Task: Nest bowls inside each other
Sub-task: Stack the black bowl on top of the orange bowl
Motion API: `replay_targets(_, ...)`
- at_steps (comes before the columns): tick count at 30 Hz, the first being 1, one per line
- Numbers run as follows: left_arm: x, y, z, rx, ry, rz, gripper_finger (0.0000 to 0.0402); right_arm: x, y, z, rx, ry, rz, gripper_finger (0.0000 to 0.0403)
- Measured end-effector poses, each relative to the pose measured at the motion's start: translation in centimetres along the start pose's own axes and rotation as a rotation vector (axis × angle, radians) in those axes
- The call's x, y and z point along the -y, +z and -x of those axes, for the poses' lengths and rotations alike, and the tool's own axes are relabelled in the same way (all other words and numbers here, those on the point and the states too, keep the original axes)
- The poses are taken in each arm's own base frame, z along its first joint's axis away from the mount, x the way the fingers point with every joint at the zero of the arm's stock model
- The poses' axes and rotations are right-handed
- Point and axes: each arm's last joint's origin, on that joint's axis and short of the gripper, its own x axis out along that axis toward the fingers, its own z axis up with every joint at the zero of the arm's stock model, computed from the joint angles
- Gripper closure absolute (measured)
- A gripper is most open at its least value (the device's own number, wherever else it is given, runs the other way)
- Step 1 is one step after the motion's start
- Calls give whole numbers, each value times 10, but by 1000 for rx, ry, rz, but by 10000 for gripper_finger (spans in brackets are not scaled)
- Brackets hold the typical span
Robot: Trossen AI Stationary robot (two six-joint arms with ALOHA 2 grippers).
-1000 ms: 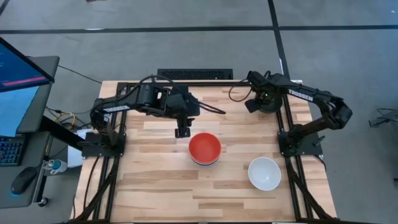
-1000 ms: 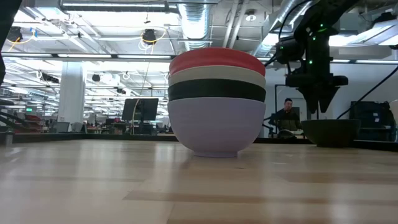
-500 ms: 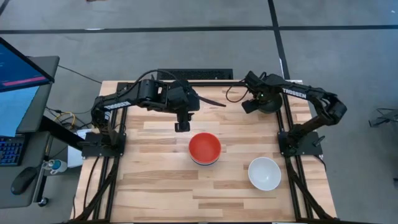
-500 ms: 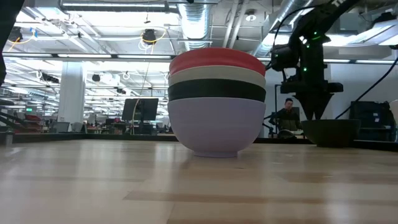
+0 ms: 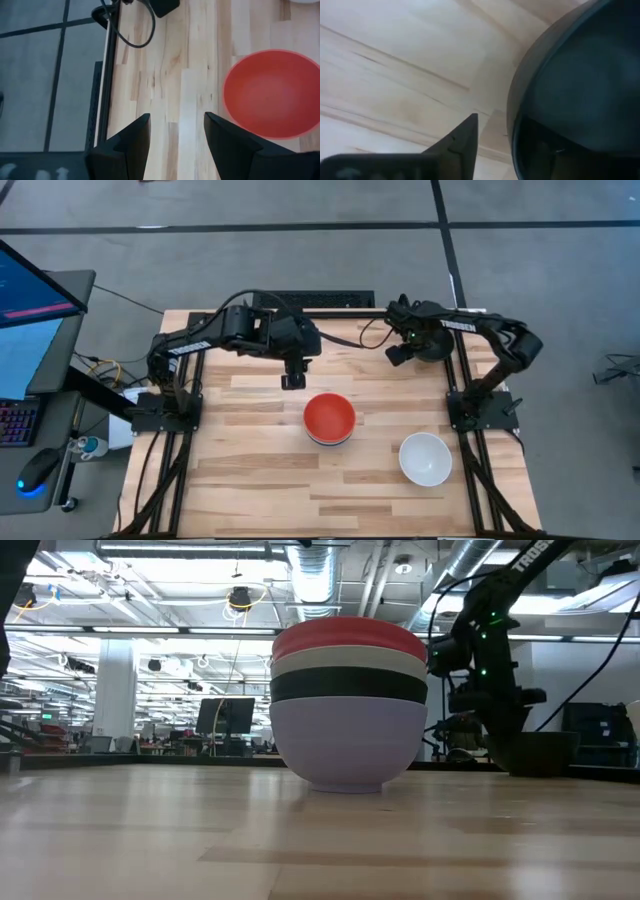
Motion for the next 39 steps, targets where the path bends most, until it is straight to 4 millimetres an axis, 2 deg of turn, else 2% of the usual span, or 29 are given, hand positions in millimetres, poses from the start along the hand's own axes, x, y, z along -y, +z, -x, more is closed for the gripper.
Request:
replay_targets(4, 0, 0, 0, 0, 0, 1, 224, -1, 1, -1, 9, -17, 4, 307)
replay_targets(9, 0, 0, 0, -2, -1, -13, 224, 0, -3, 9, 47, -5, 12, 385)
replay_targets(12, 0, -2, 0, -24, -5, -23, 230, 2, -9, 16, 40, 13, 9, 385)
replay_targets(15, -1, -5, 9, -6, -11, 3, 243, -2, -18, 23, 33, 10, 15, 383)
replay_targets(20, -2, -17, 49, 109, -46, 57, 272, -29, -34, 47, 63, 42, 99, 391)
replay_targets(23, 3, -38, 59, 133, 18, 85, 285, -53, -43, 70, 103, 28, 190, 389)
replay_targets(25, 10, -56, 58, 198, 29, 141, 290, -71, -47, 86, 147, 42, 251, 389)
replay_targets(31, 37, -140, 30, 396, -1, 362, 299, -117, -61, 140, 279, 139, 389, 387)
replay_targets(36, 54, -193, 12, 413, -19, 482, 299, -160, -69, 159, 233, 158, 502, 387)
replay_targets(39, 57, -209, 12, 421, -10, 485, 299, -199, -78, 162, 207, 141, 574, 386)
